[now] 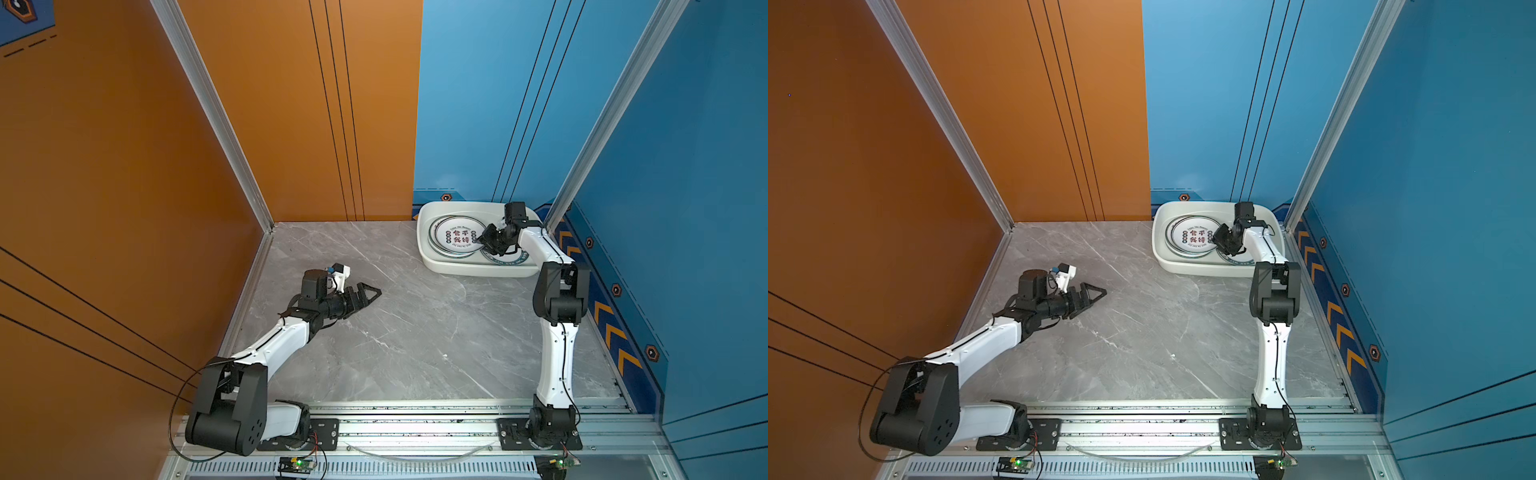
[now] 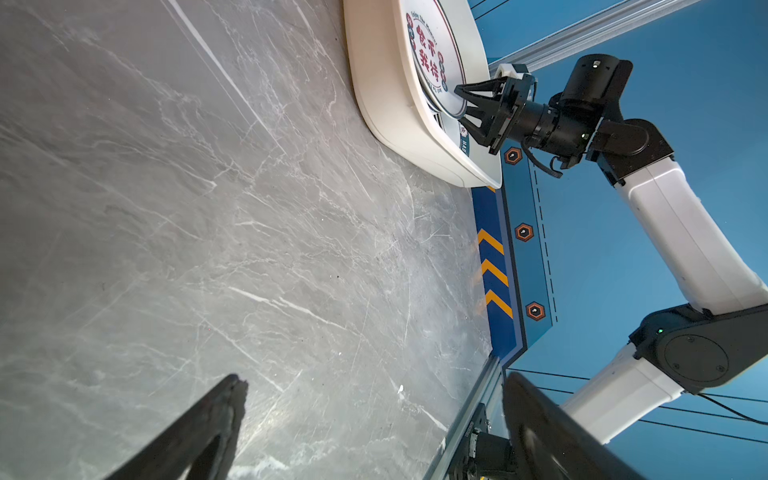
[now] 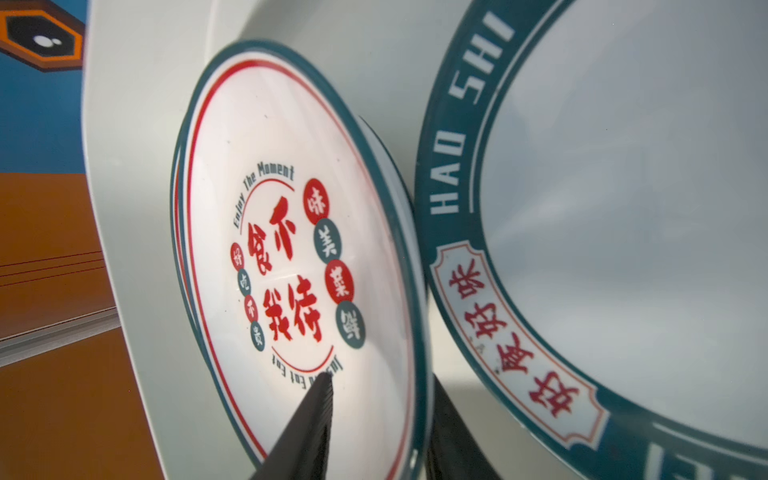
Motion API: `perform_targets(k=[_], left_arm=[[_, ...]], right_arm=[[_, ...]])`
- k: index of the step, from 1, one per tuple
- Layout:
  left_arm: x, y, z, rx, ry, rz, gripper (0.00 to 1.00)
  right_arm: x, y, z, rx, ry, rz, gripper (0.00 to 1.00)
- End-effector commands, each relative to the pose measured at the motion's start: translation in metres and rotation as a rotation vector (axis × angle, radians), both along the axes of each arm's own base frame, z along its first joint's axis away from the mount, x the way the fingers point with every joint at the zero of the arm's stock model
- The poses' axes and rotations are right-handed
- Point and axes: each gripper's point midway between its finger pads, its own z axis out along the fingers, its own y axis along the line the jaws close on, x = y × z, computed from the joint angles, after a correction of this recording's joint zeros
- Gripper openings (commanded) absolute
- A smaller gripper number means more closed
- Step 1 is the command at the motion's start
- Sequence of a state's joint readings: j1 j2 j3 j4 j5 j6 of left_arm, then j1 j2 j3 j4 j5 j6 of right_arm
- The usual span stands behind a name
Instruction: Place the plates into the plastic bin on the countertop
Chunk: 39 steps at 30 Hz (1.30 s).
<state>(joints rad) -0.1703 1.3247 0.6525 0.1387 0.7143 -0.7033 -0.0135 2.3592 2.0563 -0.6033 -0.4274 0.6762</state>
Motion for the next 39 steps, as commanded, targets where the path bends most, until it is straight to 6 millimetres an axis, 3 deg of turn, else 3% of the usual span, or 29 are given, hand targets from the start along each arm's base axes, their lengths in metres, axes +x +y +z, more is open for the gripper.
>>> perform_targets(k=[1, 18, 28, 33, 39], left_arm=[[0.007, 0.001, 0.004, 0.009, -0.026, 0.003, 0.98], [0.008, 0.003, 0.002, 0.010, -0.022, 0.007, 0.98], [0.007, 0.003, 0.004, 0.008, -0.024, 0.009, 0.98], [0.006, 0.005, 0.005, 0.023, -0.031, 0.013, 0.98], [0.007, 0.011, 0.004, 0.065, -0.037, 0.033, 0.98]], right_arm=[[0.002, 0.004, -0.011, -0.027, 0.024, 0.009, 0.38], [0.012, 0.026, -0.031, -0.016, 0.046, 0.025, 0.38], [0.016, 0.039, -0.027, -0.004, 0.034, 0.038, 0.38], [0.011, 0.022, -0.001, -0.053, -0.008, 0.020, 0.38], [-0.008, -0.004, 0.069, -0.175, -0.142, 0.001, 0.44]])
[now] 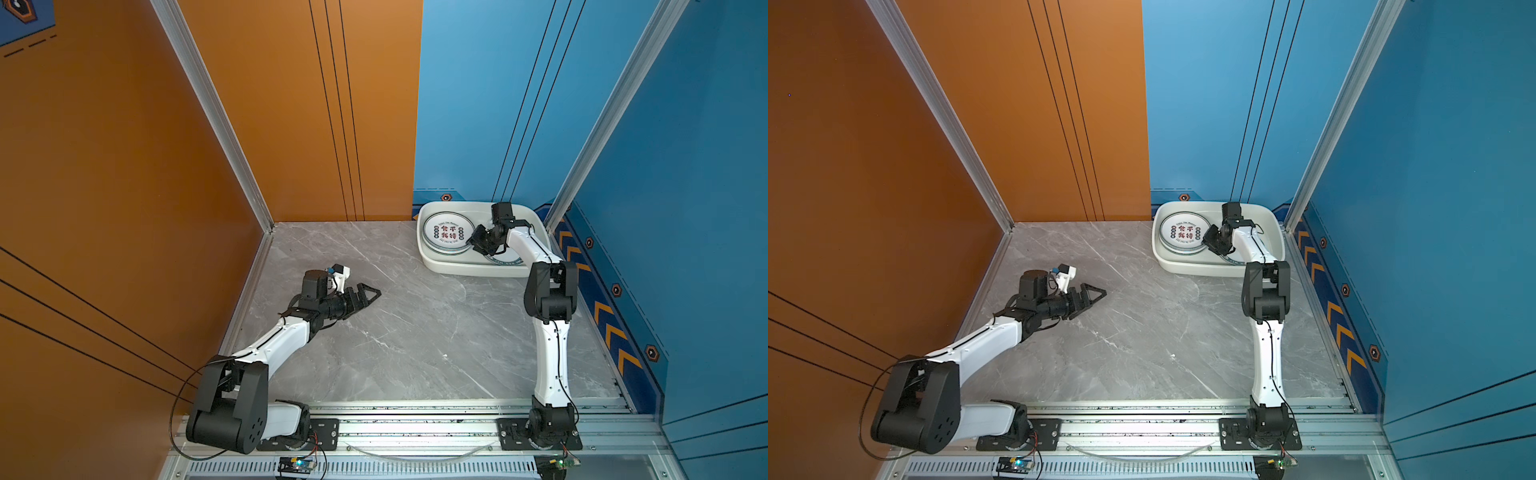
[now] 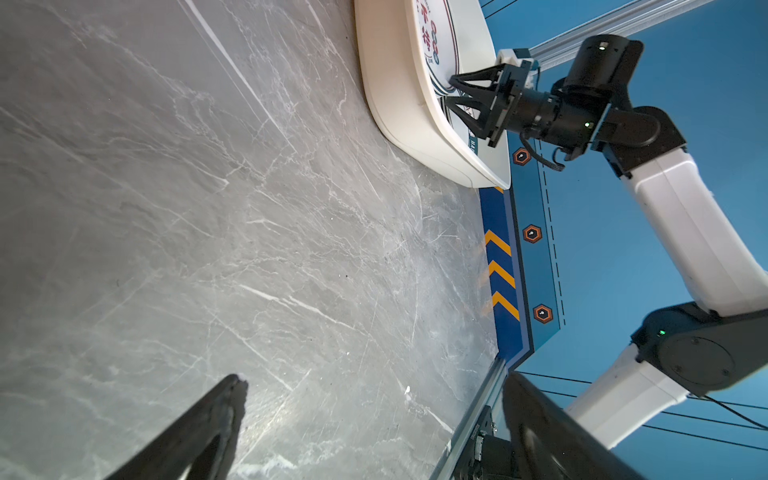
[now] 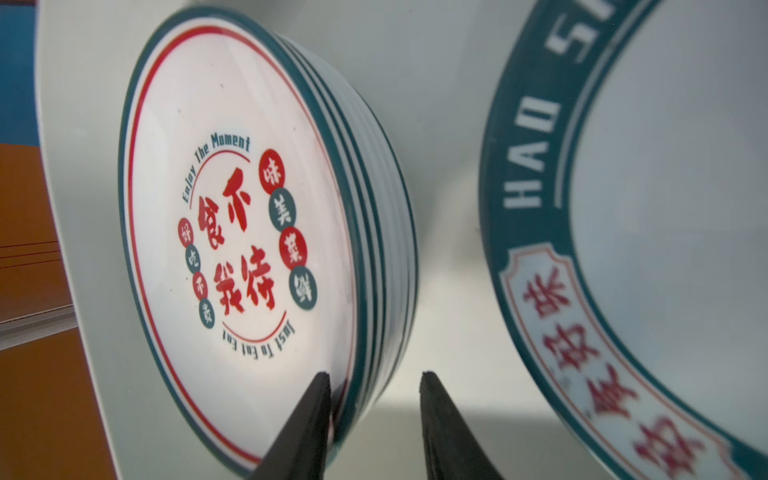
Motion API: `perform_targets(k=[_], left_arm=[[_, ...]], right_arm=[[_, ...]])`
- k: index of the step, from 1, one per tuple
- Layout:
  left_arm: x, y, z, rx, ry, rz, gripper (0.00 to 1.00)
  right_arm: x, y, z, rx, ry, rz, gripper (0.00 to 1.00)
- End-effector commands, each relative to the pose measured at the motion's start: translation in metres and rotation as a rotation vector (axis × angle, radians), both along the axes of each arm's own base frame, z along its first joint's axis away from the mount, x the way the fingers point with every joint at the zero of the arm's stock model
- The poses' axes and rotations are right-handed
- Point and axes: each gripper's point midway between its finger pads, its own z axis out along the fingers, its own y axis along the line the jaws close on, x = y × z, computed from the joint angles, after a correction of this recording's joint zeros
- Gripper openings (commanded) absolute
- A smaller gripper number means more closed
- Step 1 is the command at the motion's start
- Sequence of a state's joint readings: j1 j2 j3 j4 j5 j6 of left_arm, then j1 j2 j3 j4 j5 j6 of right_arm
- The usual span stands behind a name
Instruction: Place the plates into the plastic bin on the countertop
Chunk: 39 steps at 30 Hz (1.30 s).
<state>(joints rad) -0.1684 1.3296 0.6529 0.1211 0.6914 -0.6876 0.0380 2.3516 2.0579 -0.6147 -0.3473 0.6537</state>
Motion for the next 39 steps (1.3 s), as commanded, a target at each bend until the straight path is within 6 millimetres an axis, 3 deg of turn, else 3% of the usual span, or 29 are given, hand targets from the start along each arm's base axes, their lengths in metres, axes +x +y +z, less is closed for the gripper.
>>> perform_targets(k=[1, 3, 8, 13, 14, 15, 18, 22, 27, 31, 36, 39], left_arm=[[0.007, 0.008, 0.012, 0.048, -0.050, 0.023, 0.98], [0.009, 0.012, 0.016, 0.069, -0.066, 0.041, 0.98], [0.014, 0.028, 0.031, 0.160, -0.134, 0.114, 0.98], [0.021, 0.051, 0.049, 0.277, -0.207, 0.219, 0.98], [0.021, 0.057, 0.052, 0.312, -0.225, 0.247, 0.98], [0.022, 0.065, 0.054, 0.350, -0.240, 0.280, 0.98], [0.022, 0.087, 0.055, 0.460, -0.284, 0.367, 0.98], [0.020, 0.122, 0.040, 0.659, -0.380, 0.490, 0.98], [0.018, 0.151, 0.021, 0.823, -0.542, 0.603, 0.98], [0.021, 0.161, 0.022, 0.820, -0.540, 0.616, 0.98], [0.023, 0.165, 0.024, 0.845, -0.584, 0.601, 0.98], [0.022, 0.171, 0.013, 0.899, -0.594, 0.592, 0.98]], right_arm=[[-0.011, -0.025, 0.084, -0.120, -0.167, -0.021, 0.46], [-0.028, -0.032, 0.115, -0.180, -0.239, -0.027, 0.56], [-0.080, -0.045, 0.157, -0.319, -0.357, -0.028, 0.80], [-0.137, -0.053, 0.172, -0.455, -0.421, -0.020, 0.93], [-0.150, -0.059, 0.172, -0.497, -0.427, -0.042, 1.00], [-0.163, -0.066, 0.171, -0.538, -0.430, -0.064, 1.00], [-0.198, -0.079, 0.160, -0.635, -0.456, -0.099, 1.00], [-0.234, -0.099, 0.125, -0.727, -0.538, -0.181, 1.00], [-0.252, -0.098, 0.077, -0.838, -0.714, -0.104, 1.00], [-0.252, -0.118, 0.040, -0.818, -0.638, -0.154, 1.00], [-0.231, -0.120, 0.042, -0.792, -0.728, -0.188, 1.00], [-0.218, -0.126, 0.023, -0.758, -0.699, -0.215, 1.00]])
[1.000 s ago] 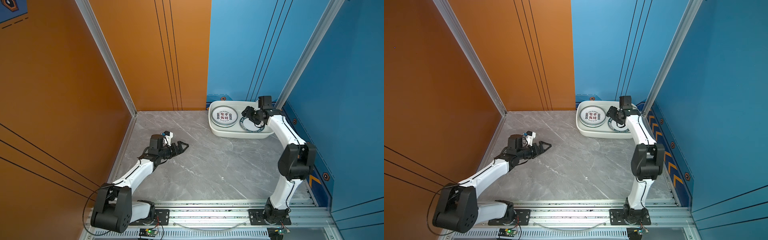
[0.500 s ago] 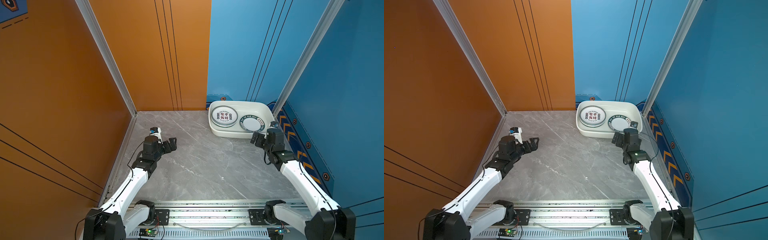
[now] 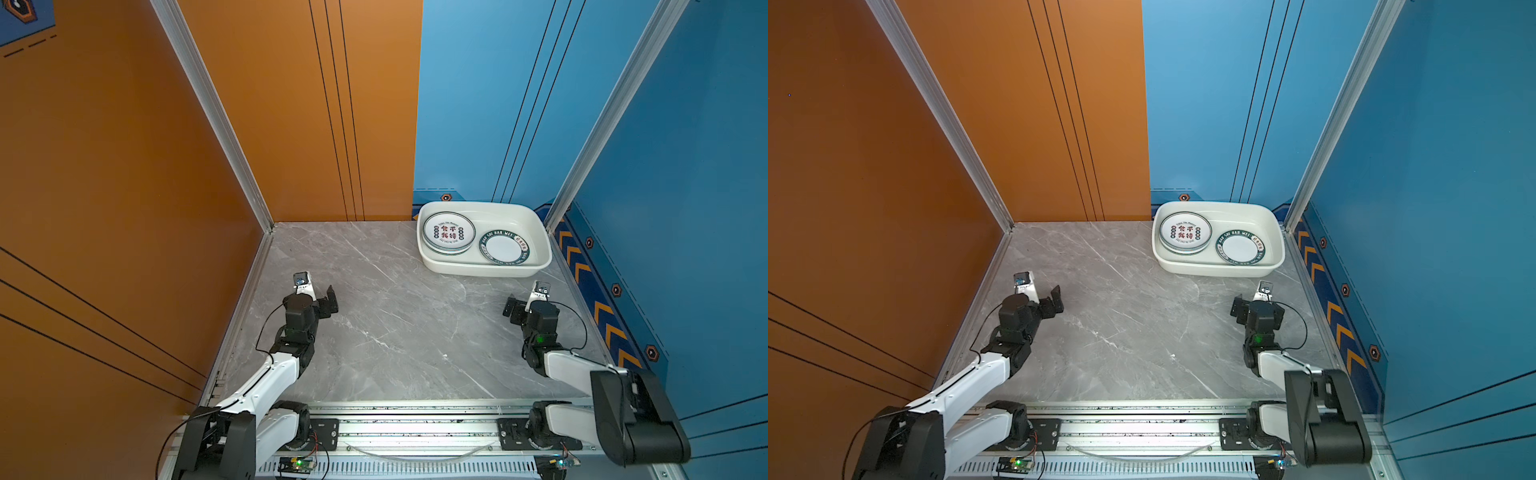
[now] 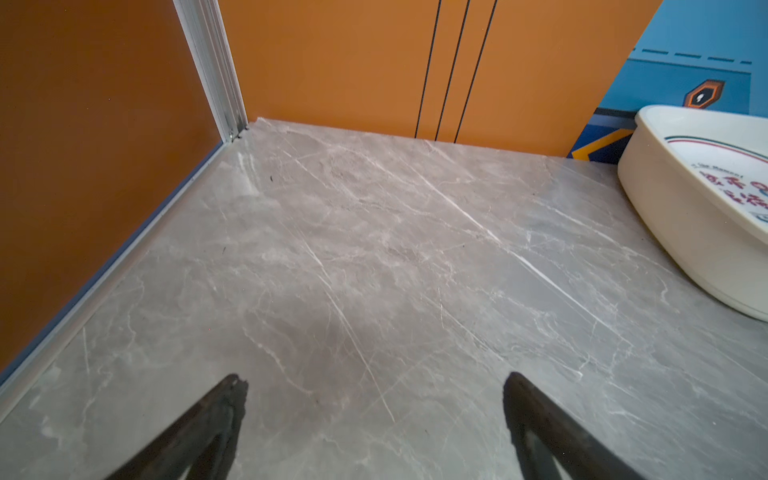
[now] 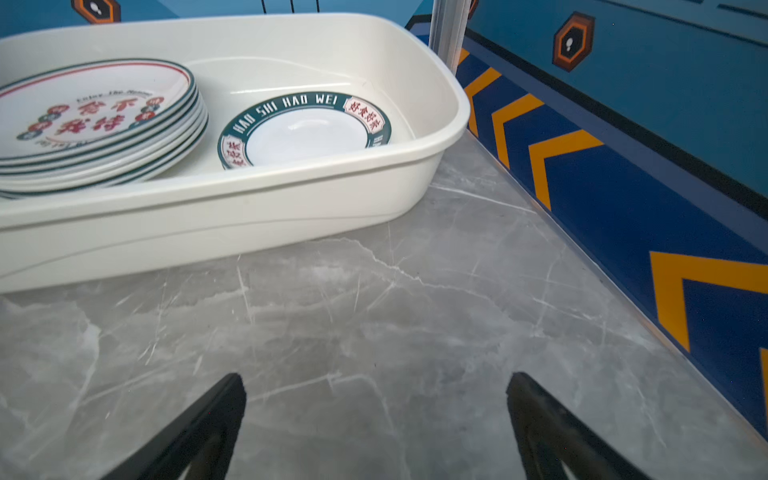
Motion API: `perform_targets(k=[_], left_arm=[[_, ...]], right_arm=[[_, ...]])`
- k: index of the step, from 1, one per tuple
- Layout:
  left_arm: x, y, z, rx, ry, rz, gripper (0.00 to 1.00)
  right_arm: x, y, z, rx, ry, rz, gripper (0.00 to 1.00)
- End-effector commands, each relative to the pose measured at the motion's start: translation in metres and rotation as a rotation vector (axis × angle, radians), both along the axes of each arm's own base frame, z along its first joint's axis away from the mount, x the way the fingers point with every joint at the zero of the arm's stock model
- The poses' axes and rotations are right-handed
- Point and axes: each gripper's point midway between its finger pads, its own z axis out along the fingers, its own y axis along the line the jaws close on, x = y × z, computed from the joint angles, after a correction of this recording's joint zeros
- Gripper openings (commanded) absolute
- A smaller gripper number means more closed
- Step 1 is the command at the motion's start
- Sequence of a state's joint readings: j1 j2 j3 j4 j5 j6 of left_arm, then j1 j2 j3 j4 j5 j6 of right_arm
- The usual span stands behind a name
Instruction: Place the plates into the plastic bin on the countertop
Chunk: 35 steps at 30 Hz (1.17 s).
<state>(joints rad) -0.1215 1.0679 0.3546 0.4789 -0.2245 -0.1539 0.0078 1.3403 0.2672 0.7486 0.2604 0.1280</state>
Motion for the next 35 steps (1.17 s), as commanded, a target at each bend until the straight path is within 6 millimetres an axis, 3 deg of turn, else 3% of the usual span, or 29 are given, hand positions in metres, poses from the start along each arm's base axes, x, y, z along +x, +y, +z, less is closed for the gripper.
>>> perform_targets(k=[1, 4, 12, 16, 35], left_arm=[[0.000, 0.011, -0.008, 0.084, -0.026, 0.018, 0.98], [0.005, 0.011, -0.030, 0.068, -0.009, -0.001, 0.98], [0.036, 0.019, -0.039, 0.128, 0.037, -0.009, 0.98], [0.047, 0.016, -0.064, 0.111, 0.032, -0.057, 0.98], [0.046, 0.014, -0.064, 0.145, 0.058, -0.036, 0.98]], right_arm=[[0.024, 0.001, 0.019, 0.017, -0.143, 0.017, 1.00], [0.029, 0.006, 0.008, 0.003, -0.109, 0.032, 1.00], [0.038, 0.013, 0.005, -0.027, -0.051, 0.052, 1.00], [0.037, 0.013, 0.004, -0.032, -0.044, 0.052, 1.00], [0.038, 0.015, 0.004, -0.037, -0.042, 0.054, 1.00]])
